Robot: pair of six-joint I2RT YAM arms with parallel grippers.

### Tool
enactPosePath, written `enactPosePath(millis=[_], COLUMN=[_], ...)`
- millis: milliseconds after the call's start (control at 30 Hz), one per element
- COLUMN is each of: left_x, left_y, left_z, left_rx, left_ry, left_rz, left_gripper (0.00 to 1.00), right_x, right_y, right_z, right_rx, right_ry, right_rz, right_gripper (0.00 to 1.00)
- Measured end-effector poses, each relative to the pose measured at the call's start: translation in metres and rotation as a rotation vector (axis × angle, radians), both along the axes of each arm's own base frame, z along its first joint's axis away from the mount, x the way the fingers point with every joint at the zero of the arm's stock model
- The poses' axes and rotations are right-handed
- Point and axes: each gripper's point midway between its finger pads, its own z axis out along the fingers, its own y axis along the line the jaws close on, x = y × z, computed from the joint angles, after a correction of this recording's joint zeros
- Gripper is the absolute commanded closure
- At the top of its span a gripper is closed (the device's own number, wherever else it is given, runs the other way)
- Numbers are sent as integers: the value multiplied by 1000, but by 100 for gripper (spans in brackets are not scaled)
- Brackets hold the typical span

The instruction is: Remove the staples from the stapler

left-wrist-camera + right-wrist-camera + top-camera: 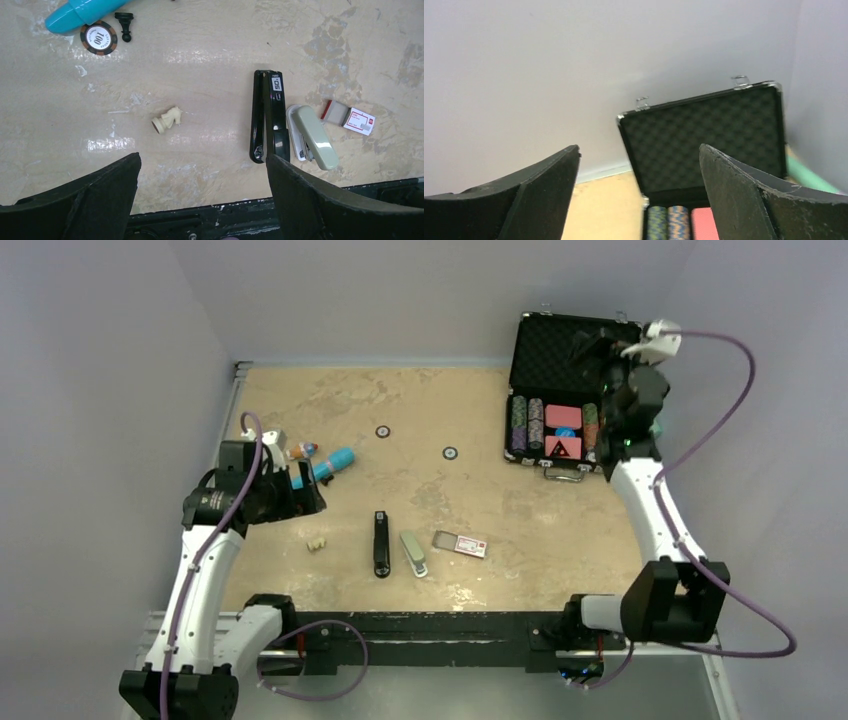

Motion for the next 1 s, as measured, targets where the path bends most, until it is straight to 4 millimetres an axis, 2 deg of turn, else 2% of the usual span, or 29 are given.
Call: enactPosePath(millis=[33,100,167,267,367,400,467,533,633,833,900,1000], left_x=[1,2,1,-1,1,1,3,4,4,2,2,3], left_y=[-1,-3,-5,-5,-6,-6,-9,-10,-12,-15,-16,-16], left_z=[-1,-7,-13,-20,-19,-18,-15,-13,-13,-15,-16,-15], left_rx=[-7,-16,-19,-21,-24,-26,-30,-33,-34,-34,-35,-36], left_ry=[1,6,22,38,30,22,1,-12,-17,-14,-13,-16], left_rz=[-5,-8,-8,-6,-6,-9,-21,-27,-33,-51,-52,-54], left_gripper=[0,0,0,0,0,0,0,0,1,7,7,6], right_x=[9,23,22,0,-35,-47,-83,-115,-170,-258,-277,-297], right_y=[3,13,45,119,190,208,246,270,295,340,350,359], right_z=[14,23,3,-46,-89,-99,-125,-146,-172,-191,-200,-226], right_rx=[41,118,181,231,223,216,193,163,97,-19,-60,-143], right_ry=[23,92,198,413,606,647,753,836,947,1052,1082,1153], right_rz=[18,32,77,217,356,399,505,578,667,853,889,898], right_gripper=[5,1,1,4,6,6,7,8,11,14,14,14])
